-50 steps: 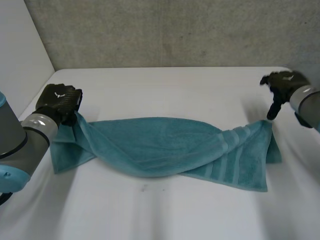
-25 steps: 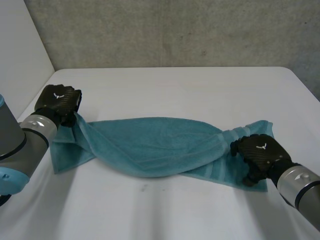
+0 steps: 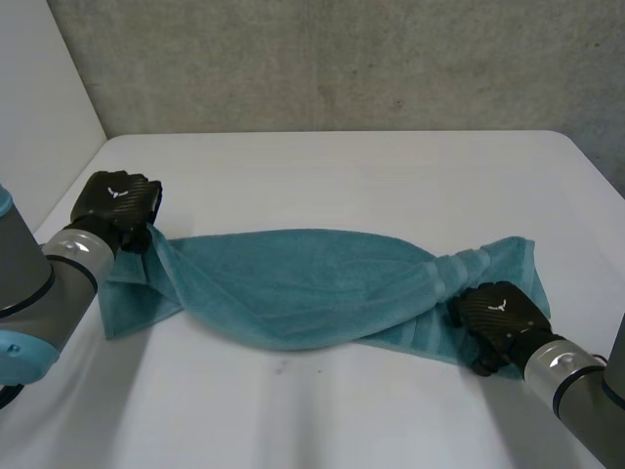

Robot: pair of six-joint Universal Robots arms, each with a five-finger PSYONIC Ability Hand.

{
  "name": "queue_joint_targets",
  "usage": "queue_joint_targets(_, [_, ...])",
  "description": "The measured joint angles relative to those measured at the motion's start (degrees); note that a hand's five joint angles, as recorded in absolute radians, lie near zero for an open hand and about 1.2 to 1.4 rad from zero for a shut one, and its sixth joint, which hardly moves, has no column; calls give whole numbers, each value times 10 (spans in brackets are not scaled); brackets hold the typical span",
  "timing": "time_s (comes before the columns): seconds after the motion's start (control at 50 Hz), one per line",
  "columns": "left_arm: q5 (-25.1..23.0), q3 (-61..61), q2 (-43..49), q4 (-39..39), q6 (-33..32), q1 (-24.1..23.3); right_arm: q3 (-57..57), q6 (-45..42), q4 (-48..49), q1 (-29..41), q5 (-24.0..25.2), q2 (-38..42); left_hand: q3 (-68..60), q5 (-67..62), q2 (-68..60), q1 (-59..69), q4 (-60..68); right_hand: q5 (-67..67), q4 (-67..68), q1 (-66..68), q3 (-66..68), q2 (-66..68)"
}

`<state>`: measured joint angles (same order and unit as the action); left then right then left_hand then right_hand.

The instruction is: Fold the laundry

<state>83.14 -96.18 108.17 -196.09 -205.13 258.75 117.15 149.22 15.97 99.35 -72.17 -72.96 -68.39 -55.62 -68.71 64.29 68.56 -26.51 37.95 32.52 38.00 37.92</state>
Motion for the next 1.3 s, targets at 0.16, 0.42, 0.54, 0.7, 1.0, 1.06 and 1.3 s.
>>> queue_joint_targets(0.16, [0, 0, 0, 0, 1, 0, -5, -2, 17, -1, -1, 10, 0, 0, 0, 0, 0, -28, 34, 29, 34, 35])
queue_joint_targets(0.42, [0, -1, -1, 1, 2, 0, -19, -17, 28, -3, -4, 28, 0, 0, 0, 0, 0, -201, 210, 173, 208, 209])
queue_joint_targets(0.54, [1, -1, -3, 1, 2, 0, -24, -19, 43, -3, -8, 22, 0, 0, 0, 0, 0, -285, 297, 221, 292, 295])
queue_joint_targets(0.7, [3, -1, -14, 8, 1, -1, -67, -14, 34, -3, -43, -67, 0, 0, 0, 0, 0, -291, 302, 221, 295, 296])
queue_joint_targets(1.0, [2, -48, -80, 107, -6, -1, -327, -78, -389, -46, -56, -77, 0, 0, 0, 0, 0, -296, 304, 221, 297, 296])
queue_joint_targets(1.06, [2, -55, -71, 124, -9, -1, -344, -119, -431, -50, -59, -44, 0, 0, 0, 0, 0, -296, 304, 221, 297, 296])
queue_joint_targets(1.3, [10, 54, 66, 119, -88, -3, -478, -163, -388, -32, -132, 113, 0, 0, 0, 0, 0, -296, 304, 221, 297, 296])
